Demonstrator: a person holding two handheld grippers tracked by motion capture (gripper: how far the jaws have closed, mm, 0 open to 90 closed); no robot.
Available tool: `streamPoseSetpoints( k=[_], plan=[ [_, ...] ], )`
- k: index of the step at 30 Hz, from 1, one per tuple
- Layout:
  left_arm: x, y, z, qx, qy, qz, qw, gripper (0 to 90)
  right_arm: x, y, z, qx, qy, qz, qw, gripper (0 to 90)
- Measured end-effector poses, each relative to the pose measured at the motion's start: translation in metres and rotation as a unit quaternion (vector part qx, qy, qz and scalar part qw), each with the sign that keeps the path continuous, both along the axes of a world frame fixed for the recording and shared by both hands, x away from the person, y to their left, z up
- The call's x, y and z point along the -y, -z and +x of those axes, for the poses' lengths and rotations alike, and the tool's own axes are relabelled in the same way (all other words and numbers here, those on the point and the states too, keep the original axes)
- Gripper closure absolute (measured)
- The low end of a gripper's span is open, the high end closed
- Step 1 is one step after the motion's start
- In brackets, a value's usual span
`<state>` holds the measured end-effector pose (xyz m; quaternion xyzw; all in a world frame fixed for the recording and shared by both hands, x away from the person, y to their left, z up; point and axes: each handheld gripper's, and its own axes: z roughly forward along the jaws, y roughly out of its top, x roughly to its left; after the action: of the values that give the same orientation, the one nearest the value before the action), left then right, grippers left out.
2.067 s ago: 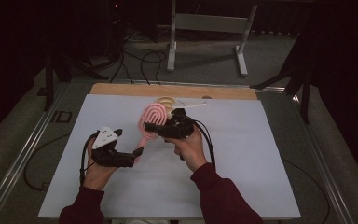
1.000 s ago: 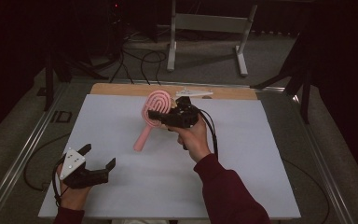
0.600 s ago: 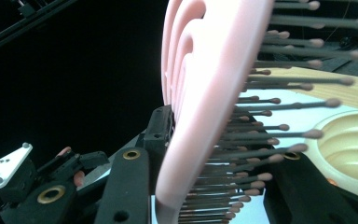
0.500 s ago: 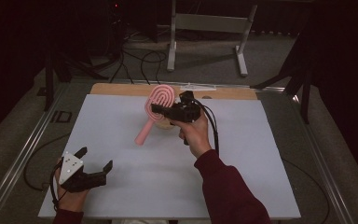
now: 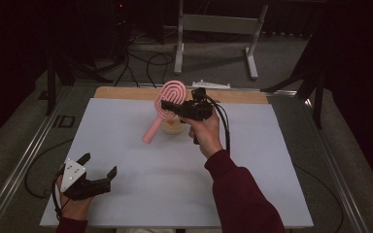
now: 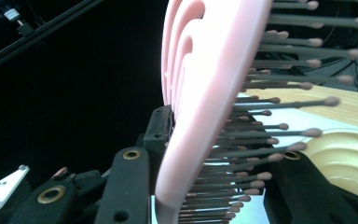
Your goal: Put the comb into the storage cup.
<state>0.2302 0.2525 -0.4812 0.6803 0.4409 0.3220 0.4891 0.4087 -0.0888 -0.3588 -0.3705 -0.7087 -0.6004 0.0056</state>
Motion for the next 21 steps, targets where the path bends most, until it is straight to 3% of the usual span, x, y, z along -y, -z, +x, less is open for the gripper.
streamPoseSetpoints(
  k=[21],
  plan=[
    [0.001, 0.001, 0.001, -0.001, 0.005, 0.004, 1.0000, 0.3, 0.003, -0.008, 0.013, 0.000, 0.025, 0.000, 0.9997, 63.8]
  ],
)
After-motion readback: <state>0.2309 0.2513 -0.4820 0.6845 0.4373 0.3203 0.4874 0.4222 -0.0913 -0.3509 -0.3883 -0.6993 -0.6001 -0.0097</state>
